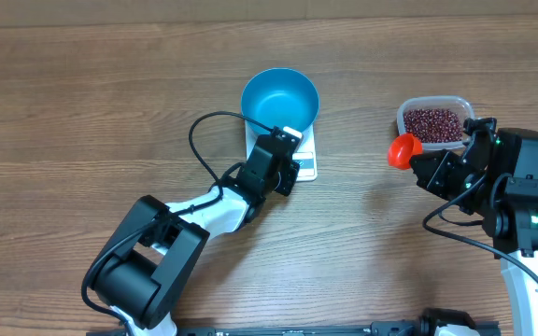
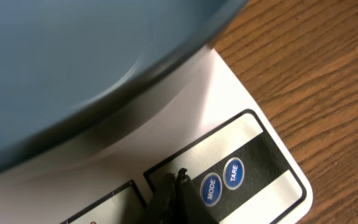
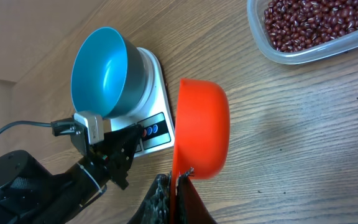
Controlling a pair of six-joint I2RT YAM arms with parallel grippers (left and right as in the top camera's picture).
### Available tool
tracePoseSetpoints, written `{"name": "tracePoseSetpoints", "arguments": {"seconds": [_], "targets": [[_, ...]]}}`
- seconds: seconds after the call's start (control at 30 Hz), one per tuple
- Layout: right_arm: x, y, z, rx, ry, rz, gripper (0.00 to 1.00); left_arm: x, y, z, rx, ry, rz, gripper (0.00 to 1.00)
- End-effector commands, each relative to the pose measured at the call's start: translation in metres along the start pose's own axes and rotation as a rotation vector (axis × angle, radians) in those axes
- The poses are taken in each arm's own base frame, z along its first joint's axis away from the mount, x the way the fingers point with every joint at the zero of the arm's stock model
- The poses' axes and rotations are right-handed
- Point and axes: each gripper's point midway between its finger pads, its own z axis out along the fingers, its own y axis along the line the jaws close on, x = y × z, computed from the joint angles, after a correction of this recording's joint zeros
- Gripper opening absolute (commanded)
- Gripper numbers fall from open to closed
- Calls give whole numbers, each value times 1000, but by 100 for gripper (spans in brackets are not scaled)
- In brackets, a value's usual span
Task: Scoop item into bowl and weigh 150g on scale
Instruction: 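Press the TARE button on the scale with the left gripper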
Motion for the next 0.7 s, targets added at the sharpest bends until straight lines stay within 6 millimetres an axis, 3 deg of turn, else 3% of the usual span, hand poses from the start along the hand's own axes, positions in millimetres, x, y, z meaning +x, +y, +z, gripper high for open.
{"name": "tracePoseSetpoints", "arguments": {"seconds": [0.0, 0.67], "targets": [[-9, 4, -8, -1, -39, -9, 4, 13, -1, 6, -4, 31, 2, 4], [-9, 4, -8, -1, -39, -10, 4, 21, -1, 5, -5, 63, 21, 4]]}}
